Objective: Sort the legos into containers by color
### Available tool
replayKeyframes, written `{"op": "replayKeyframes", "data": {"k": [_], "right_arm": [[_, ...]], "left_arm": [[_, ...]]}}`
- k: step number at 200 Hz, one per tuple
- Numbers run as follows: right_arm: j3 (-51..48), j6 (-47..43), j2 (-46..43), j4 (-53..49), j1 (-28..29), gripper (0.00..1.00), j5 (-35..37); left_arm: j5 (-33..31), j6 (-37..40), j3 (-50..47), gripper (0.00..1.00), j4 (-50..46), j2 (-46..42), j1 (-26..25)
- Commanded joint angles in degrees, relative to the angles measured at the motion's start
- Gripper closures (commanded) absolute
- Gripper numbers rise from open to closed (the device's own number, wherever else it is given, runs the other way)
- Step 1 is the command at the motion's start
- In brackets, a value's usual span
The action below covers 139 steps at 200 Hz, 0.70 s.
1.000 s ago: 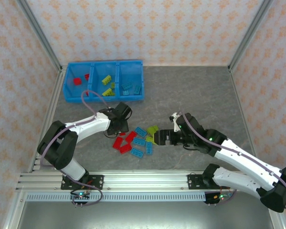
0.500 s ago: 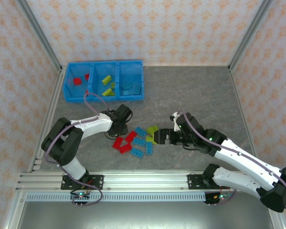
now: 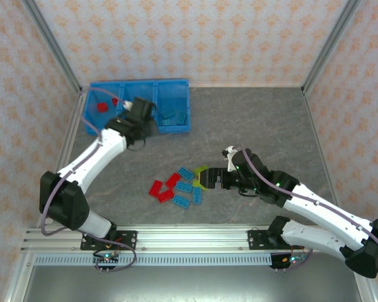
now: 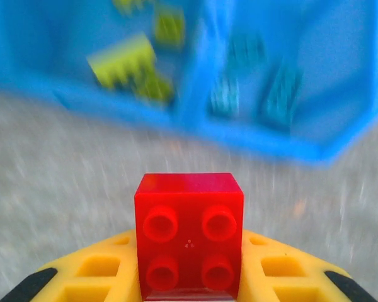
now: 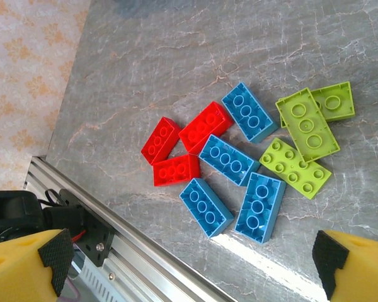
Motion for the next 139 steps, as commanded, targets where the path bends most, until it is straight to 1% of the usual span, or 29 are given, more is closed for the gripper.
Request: {"op": "replayKeyframes", "data": {"k": [1, 26, 51, 62, 68, 82, 96, 110, 129, 139], "right_arm": [[1.9, 0.8, -0.2, 0.9, 0.4, 0.01, 2.2], [2.1, 1.5, -0.8, -0.2, 0.5, 0.01, 3.3], [1.2, 2.9, -2.4, -1.3, 0.5, 0.01, 4.6], [0.5, 3.7, -3.5, -1.5, 0.5, 0.01, 5.0], [0.1, 4.0, -4.0, -1.8, 0.5, 0.01, 5.3], [-0.3, 4.5, -5.2, -2.6, 0.5, 0.01, 6.9], [-0.1, 4.8, -5.8, -3.6, 0.5, 0.01, 9.5], [0.4, 5.4, -5.6, -4.9, 0.5, 0.01, 12.8], [0.2, 6.1, -4.8, -5.5, 0.5, 0.01, 17.9], [0.0, 5.6, -4.0, -5.4, 0.5, 0.01, 20.2]], "left_arm": [[-4.0, 6.1, 6.5, 0.73, -2.1, 4.9, 7.2], [1.5, 5.7, 16.5, 0.74, -2.2, 14.2, 14.9], [4.9, 3.9, 26.0, 0.73, -3.2, 22.8, 20.1], [6.3, 3.8, 30.7, 0.71, -5.2, 27.4, 22.0], [7.5, 1.9, 33.4, 0.69, -6.6, 29.4, 22.9], [8.9, 1.5, 38.6, 0.62, -9.8, 33.2, 24.3], [8.7, 1.7, 41.3, 0.56, -11.4, 34.2, 24.7], [8.6, 1.2, 41.3, 0.50, -11.3, 32.8, 24.8], [10.9, -1.5, 36.8, 0.45, -8.7, 28.3, 24.6], [12.1, -3.2, 33.6, 0.44, -7.3, 24.9, 24.2]]}}
